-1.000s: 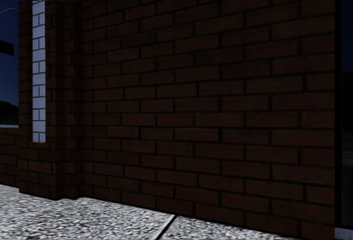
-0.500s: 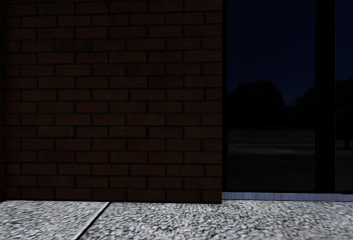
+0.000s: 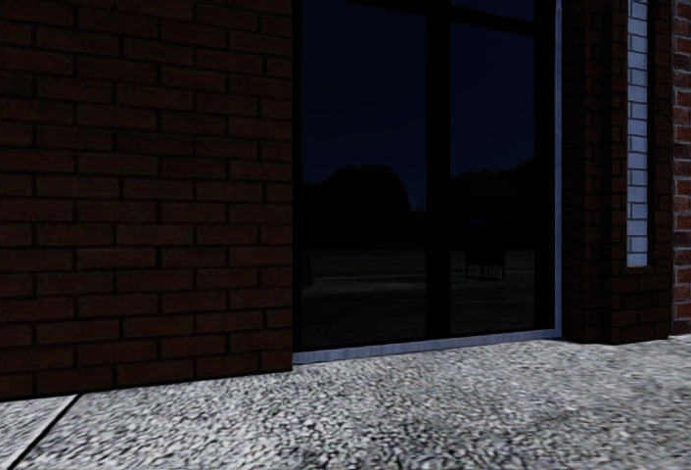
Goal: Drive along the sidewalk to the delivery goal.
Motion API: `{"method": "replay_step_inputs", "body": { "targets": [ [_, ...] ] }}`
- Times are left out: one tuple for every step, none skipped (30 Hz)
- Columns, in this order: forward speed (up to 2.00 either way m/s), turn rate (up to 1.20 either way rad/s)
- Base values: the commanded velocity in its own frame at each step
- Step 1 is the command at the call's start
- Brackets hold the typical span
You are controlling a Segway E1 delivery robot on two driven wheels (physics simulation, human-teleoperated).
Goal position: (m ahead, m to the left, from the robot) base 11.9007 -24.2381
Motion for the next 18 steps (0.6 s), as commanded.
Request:
{"method": "replay_step_inputs", "body": {
  "targets": [
    [-0.68,-0.8],
    [-0.67,-0.8],
    [-0.67,-0.8],
    [-0.67,-0.8],
    [-0.67,-0.8],
    [-0.67,-0.65],
    [-0.67,-0.65],
    [0.0,0.0],
    [0.0,0.0],
    [0.0,0.0],
    [0.0,0.0],
    [0.0,0.0],
    [0.0,0.0],
    [0.0,0.0],
    [0.0,0.0],
    [0.0,0.0],
    [0.0,0.0],
    [0.0,0.0]
  ]
}}
